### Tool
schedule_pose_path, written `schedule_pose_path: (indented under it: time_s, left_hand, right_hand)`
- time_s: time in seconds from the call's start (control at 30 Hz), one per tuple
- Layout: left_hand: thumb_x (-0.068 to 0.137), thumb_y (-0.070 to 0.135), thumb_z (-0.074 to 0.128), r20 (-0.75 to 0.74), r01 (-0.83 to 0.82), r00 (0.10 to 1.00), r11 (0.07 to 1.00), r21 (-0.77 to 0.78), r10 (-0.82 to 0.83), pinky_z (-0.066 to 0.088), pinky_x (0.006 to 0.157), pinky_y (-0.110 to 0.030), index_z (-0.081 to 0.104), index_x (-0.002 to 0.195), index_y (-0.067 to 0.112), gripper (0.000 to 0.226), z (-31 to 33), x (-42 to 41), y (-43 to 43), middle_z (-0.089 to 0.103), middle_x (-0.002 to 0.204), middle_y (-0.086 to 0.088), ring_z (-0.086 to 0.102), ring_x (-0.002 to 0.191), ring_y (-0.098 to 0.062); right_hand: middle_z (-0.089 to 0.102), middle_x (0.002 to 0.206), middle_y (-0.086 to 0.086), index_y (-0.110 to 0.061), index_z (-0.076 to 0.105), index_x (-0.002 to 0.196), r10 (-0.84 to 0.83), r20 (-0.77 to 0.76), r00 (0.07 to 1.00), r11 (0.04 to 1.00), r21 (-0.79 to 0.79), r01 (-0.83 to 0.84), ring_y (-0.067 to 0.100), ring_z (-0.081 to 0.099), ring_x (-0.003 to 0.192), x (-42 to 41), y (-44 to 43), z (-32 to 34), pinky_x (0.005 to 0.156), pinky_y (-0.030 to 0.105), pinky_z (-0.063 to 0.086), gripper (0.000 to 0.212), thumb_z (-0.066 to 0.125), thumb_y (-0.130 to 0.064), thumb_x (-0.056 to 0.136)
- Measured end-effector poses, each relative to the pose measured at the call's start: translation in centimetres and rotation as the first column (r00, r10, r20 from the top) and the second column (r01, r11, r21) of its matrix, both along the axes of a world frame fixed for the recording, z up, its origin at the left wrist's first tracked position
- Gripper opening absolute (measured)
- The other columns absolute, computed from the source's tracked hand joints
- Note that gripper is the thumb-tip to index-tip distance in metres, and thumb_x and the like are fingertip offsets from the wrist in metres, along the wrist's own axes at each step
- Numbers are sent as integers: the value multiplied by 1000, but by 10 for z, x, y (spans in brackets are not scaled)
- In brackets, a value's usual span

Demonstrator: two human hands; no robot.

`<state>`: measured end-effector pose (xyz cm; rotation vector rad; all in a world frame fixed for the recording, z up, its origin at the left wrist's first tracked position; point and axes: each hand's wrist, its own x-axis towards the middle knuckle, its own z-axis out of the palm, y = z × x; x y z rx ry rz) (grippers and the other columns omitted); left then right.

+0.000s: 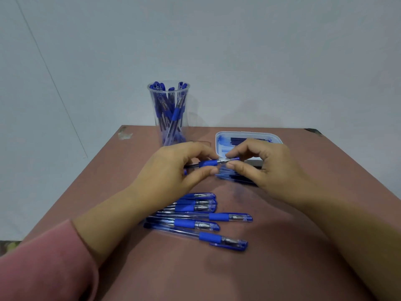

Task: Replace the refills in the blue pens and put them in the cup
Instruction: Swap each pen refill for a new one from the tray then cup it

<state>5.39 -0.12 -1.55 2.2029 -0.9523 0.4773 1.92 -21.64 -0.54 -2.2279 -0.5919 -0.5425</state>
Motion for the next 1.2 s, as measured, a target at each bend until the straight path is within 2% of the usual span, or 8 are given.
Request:
schedule_pose_path:
  time_s: [0.13,0.3,0.43,0.63,0.77,0.9,1.03,1.2]
  left_hand:
    - [78,51,67,86,25,996,1000,0,-25,43,64,-9,69,101,33,30,0,1,4,59,84,29,58,73,-1]
    - [86,52,60,126,21,992,1000,0,-20,49,65,-16,68,104,32,28,-4,3,4,61,81,28,58,74,12]
    - [90,53,51,130,19,991,999,38,-24,53,64,-30,59,109,36,27,-5,4,2,72,87,16,65,77,-2]
    - [87,55,50,1,26,1000,999,29,-26,54,66,-30,53,115,43,30,-2,1,2,72,87,17,65,74,1]
    - [91,42,60,-112,40,993,999,-13,-41,54,69,-28,64,108,42,17,0,-2,1,71,83,17,67,74,-3]
    - [90,27,64,-211,81,973,995,-50,-89,49,70,-12,67,104,41,20,2,-4,1,70,80,21,67,77,2]
    - [92,23,63,-295,116,947,992,-58,-128,45,69,-7,69,105,37,20,2,-3,2,70,77,17,67,77,3]
    - [95,25,59,-359,147,922,989,-28,-147,53,71,-19,71,107,36,20,2,-2,3,69,74,4,66,74,-5]
  right_hand:
    - [66,88,-25,-46,59,80,3,-19,1000,999,34,-3,-3,63,82,1,4,-2,73,7,44,8,64,-44,75]
    - [65,83,-32,-44,59,80,19,-48,999,999,44,-17,-8,62,81,1,6,-3,73,5,42,7,62,-44,74]
    - [66,90,-23,-42,59,80,4,-53,999,999,38,-2,-4,62,81,4,6,-4,72,5,42,6,60,-45,75]
    - [66,88,-20,-44,57,81,6,-17,1000,1000,11,-6,-2,62,80,8,5,-8,71,6,42,11,64,-37,86]
    - [66,79,-22,-45,55,83,7,35,999,1000,-29,-6,-6,61,79,6,4,-6,70,4,40,19,64,-29,83]
    - [66,76,-17,-37,59,88,14,92,996,999,-52,-9,-5,61,79,4,3,-6,70,4,40,14,65,-25,83]
    - [60,77,-26,-26,66,88,8,124,992,995,-104,5,-9,58,78,3,2,-4,69,2,38,6,65,-23,83]
    - [61,81,-24,-18,68,88,37,109,993,987,-158,-19,-5,59,78,5,1,-3,69,4,39,9,65,-25,84]
